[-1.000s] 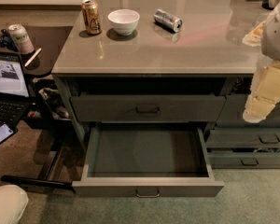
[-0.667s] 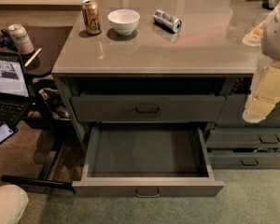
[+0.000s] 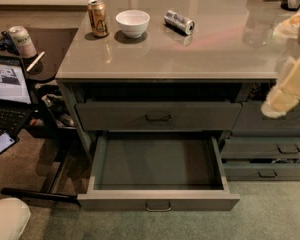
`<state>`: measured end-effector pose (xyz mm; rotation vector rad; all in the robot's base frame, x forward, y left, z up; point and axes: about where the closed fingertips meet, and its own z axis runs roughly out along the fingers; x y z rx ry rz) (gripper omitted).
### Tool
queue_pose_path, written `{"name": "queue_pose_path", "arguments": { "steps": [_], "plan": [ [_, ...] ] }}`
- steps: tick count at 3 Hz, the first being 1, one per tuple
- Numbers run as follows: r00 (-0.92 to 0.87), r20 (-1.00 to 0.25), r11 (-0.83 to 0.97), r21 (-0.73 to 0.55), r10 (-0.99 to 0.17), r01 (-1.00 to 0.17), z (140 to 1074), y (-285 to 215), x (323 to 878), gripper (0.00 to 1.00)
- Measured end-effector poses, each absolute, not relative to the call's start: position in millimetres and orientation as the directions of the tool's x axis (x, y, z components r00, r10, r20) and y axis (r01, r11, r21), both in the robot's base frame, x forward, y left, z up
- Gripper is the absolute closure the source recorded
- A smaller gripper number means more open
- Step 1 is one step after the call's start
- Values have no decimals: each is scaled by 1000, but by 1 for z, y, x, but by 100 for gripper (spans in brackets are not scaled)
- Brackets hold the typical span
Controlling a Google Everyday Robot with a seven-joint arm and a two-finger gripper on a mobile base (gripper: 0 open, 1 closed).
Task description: Place redbull can into middle drawer
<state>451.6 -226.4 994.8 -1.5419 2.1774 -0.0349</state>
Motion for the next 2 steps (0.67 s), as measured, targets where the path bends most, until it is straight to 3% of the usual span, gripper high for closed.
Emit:
{"name": "queue_pose_path", "arguments": {
  "steps": [2],
  "plan": [
    [-251,-753,583,-209,-608,-785,1052,-205,524,0]
  ]
}}
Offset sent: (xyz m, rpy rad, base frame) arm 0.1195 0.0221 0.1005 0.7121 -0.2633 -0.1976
